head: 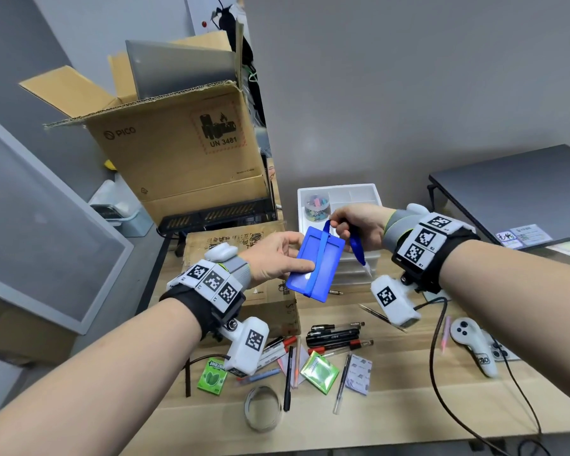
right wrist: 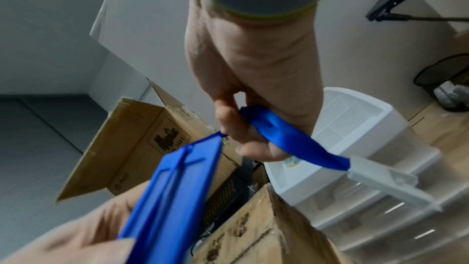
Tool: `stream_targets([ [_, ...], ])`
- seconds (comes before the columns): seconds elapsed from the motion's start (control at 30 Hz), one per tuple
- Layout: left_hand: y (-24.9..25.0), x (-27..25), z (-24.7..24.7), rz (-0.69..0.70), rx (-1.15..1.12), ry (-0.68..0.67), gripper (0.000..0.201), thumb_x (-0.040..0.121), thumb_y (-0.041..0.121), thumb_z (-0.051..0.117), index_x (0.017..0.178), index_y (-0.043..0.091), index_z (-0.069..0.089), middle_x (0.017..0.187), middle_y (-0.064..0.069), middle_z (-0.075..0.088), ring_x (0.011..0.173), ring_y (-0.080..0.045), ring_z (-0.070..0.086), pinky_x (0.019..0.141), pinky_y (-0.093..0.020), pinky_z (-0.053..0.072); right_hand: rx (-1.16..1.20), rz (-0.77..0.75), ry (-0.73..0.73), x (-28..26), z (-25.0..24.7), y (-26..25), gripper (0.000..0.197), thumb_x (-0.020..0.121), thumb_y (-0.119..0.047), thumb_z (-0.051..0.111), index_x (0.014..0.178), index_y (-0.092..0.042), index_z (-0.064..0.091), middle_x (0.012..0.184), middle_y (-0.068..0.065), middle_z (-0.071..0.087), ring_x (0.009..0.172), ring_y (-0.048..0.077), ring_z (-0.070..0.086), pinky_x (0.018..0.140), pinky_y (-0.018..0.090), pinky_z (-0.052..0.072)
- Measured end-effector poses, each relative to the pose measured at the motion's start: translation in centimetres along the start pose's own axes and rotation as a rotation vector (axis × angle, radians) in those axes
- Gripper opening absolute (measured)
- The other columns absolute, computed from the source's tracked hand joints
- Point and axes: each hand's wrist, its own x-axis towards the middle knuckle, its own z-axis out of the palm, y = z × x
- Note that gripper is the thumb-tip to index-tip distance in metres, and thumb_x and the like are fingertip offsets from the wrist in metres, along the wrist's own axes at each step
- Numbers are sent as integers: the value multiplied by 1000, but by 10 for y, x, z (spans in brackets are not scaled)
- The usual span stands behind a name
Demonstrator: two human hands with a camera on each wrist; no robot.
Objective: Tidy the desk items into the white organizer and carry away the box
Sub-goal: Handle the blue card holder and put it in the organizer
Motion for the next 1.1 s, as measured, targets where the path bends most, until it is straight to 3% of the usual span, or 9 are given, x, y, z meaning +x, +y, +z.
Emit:
stream_targets([
  [0.13,4,0,-2,14,-107,4,30,90,-3,64,118,8,60,91,-6,75,78,-16,72,58,-25,53,-263,-124,-35,10,5,26,14,92,-27,49,85,-22,59,77,-3,64,67,10,61,80,36,42],
  [0.23,10,0,-4,18,-167,6,29,92,-5,60,115,11,61,86,-3,76,74,-11,73,55,-20,53,-121,-284,-65,13,10,37,21,93,-26,51,102,-24,69,101,-9,74,98,8,64,93,39,44],
  [0.37,14,0,-7,8,-216,36,35,93,-5,58,127,3,56,89,-8,75,73,-13,72,54,-19,52,262,-420,-202,9,14,42,44,88,2,38,117,-12,66,104,3,73,92,18,68,77,29,54],
  [0.53,15,0,-7,-5,-316,32,55,83,6,70,134,1,51,120,-24,64,96,-27,70,84,-40,58,358,-519,-281,8,21,43,40,90,4,47,126,-5,63,114,15,65,106,29,58,105,46,43],
  [0.63,15,1,-6,-11,-329,10,53,82,8,71,132,4,54,120,-21,66,101,-30,68,94,-47,52,239,-566,-196,9,25,45,29,93,2,55,120,1,64,110,20,67,100,31,62,98,48,49],
  [0.67,14,2,-6,-9,-333,3,48,84,6,70,130,4,56,118,-20,67,101,-30,69,91,-45,56,169,-590,-155,9,26,46,24,92,3,57,114,2,67,107,21,68,96,31,62,92,48,52],
  [0.77,18,3,-4,2,-337,22,28,92,-3,60,119,5,59,101,-12,73,85,-19,73,61,-24,58,-6,-639,-42,11,27,50,14,94,-2,60,96,-6,73,98,15,73,85,25,68,78,38,58],
  [0.93,23,8,1,43,-343,74,27,92,-2,60,119,5,59,104,-13,72,89,-20,72,79,-33,60,6,-644,-47,11,29,54,17,94,-3,61,93,-17,71,96,8,74,87,21,70,81,38,58],
  [1.1,25,16,4,61,-310,250,24,92,3,64,115,6,59,105,-13,73,88,-23,72,71,-35,59,9,-637,-106,11,33,60,18,91,2,63,108,3,70,103,26,71,89,30,68,85,45,59],
])
